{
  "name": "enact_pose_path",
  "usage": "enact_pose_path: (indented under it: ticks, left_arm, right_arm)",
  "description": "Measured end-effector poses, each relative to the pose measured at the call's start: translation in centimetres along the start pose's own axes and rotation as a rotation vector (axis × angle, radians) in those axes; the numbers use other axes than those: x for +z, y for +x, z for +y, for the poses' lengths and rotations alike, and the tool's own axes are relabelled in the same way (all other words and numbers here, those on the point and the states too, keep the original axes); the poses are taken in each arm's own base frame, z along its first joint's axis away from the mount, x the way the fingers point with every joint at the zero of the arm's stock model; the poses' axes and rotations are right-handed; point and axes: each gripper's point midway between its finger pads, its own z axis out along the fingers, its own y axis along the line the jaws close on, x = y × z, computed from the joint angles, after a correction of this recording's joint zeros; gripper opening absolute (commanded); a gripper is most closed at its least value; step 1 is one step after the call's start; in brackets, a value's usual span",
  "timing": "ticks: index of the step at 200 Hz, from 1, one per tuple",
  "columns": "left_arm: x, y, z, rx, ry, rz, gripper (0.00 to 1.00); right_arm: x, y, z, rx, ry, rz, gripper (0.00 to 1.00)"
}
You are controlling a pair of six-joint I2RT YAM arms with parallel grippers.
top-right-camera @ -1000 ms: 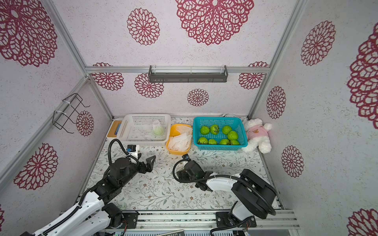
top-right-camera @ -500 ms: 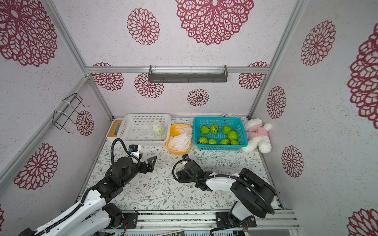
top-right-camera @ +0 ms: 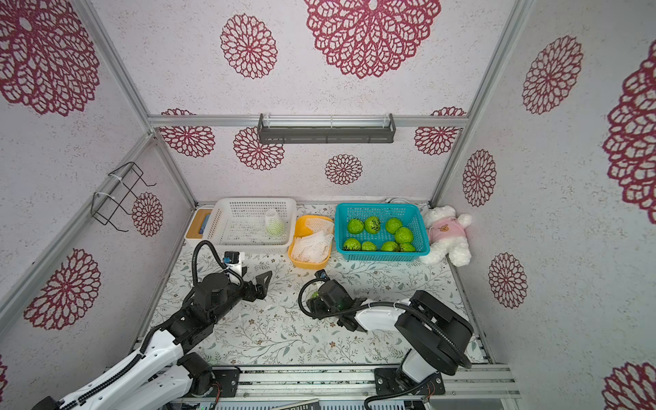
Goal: Sleeve custard apples in foam nets
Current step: Pick up the custard apple from the center of the board.
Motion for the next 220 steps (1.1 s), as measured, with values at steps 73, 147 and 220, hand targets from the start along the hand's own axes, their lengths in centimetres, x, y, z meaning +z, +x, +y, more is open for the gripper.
enact_pose_path:
  ticks: [73,147,220]
  left_arm:
    - [-1.9,-2.2,-3.7,0.151,0.134,-0.062,0.97]
    - [-3.1,-1.5,-14.6,0.426,0.415,-0.106,0.97]
    - [0.0,0.1,-18.0,0.412,0.490,-0.126,0.97]
  right_arm:
    - [-5.5,-5.4,-0.2,0.209,-0.126,-0.105,0.62]
    - [-12.7,-12.8,0.9,0.422,-0.340,-0.276,0.63]
    - [-15.1,-14.1,2.8,0.448,-0.466,-0.310,0.64]
